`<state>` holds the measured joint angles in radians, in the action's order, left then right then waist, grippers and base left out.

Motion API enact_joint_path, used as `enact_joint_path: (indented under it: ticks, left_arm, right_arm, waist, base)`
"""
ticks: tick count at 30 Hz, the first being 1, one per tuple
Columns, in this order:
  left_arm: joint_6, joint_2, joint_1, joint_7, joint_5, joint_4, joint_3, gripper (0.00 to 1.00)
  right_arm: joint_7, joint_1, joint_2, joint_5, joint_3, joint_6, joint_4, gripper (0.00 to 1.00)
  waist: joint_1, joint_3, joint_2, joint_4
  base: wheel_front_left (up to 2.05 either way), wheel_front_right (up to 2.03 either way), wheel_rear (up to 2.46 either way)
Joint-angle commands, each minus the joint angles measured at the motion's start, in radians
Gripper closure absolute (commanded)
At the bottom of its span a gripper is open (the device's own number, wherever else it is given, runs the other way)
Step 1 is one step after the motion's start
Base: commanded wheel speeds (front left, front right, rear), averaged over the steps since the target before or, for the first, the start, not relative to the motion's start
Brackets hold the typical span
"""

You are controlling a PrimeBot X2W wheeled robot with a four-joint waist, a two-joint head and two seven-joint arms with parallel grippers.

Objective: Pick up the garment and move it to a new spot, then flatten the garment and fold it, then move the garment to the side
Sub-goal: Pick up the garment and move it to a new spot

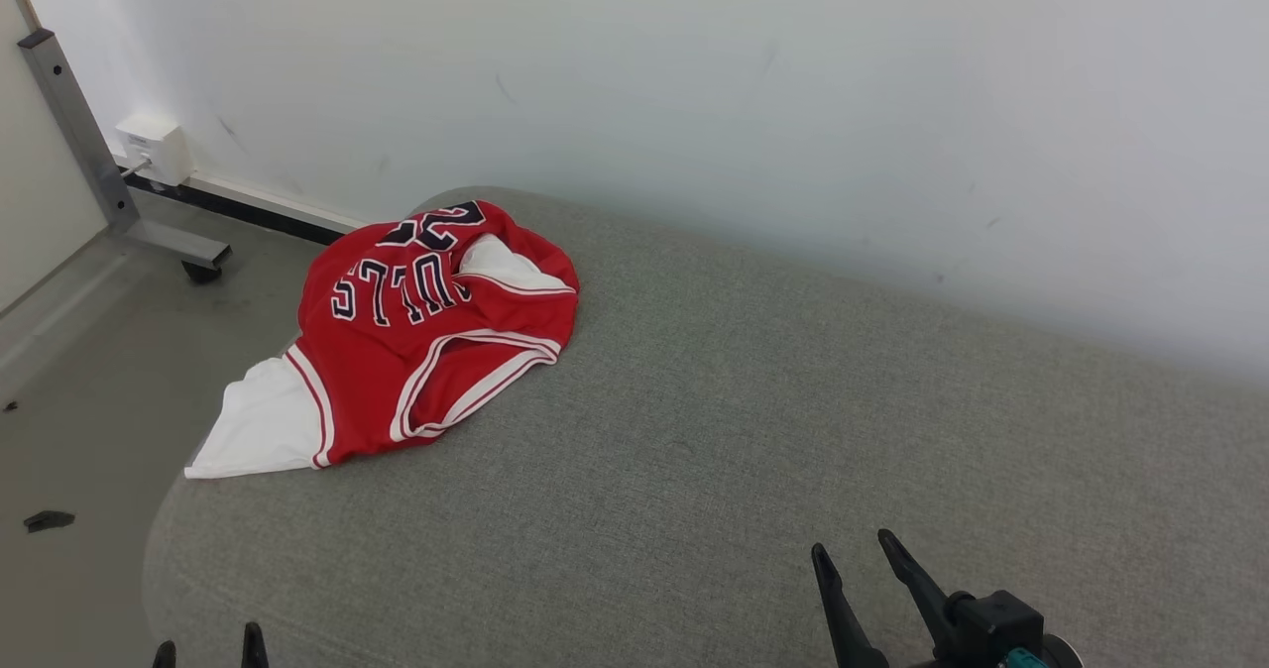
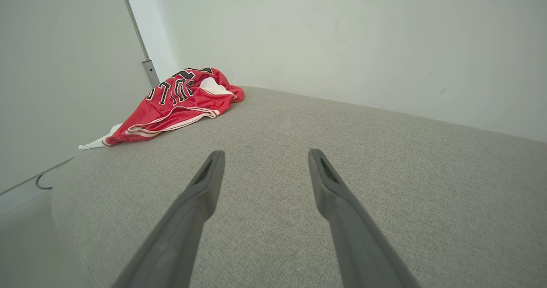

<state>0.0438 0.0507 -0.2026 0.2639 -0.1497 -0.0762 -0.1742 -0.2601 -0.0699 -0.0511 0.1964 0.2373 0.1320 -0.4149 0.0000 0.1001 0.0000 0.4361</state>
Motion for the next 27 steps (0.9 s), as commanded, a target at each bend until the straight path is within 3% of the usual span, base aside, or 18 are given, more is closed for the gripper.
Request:
enact_joint_path:
  ticks: [1, 8, 15, 21, 27]
  left_arm:
    - [-0.004, 0.000, -0.009, 0.000, 0.007, 0.003, -0.001, 0.00]
    - [-0.010, 0.000, 0.013, 0.001, -0.019, -0.030, -0.004, 0.00]
    - [0.007, 0.027, 0.142, -0.041, -0.024, -0.162, 0.021, 0.00]
    - [0.009, 0.064, 0.354, -0.130, -0.074, -0.316, 0.000, 0.00]
    - [-0.029, 0.099, 0.577, -0.232, -0.153, -0.475, -0.060, 0.00]
  right_arm:
    - [-0.005, 0.011, 0.001, 0.008, 0.001, -0.003, -0.001, 0.00]
    - [-0.005, 0.009, 0.001, 0.003, 0.003, -0.003, 0.003, 0.00]
    - [0.004, -0.013, 0.001, -0.020, 0.010, -0.003, 0.006, 0.00]
    - [0.045, -0.058, -0.015, -0.061, 0.033, -0.003, 0.052, 0.00]
    - [0.090, -0.110, -0.055, -0.073, 0.080, -0.003, 0.137, 0.00]
  waist:
    - [0.0000, -0.001, 0.0000, -0.001]
    - [0.0000, -0.008, 0.0000, -0.007]
    - [0.0000, -0.043, 0.0000, -0.029]
    - [0.0000, -0.144, 0.0000, -0.104]
    - [0.0000, -0.274, 0.0000, -0.200]
  base:
    - [0.00, 0.00, 0.00]
    - [0.00, 0.00, 0.00]
    - [0.00, 0.00, 0.00]
    - [0.00, 0.00, 0.00]
    - [0.00, 0.00, 0.00]
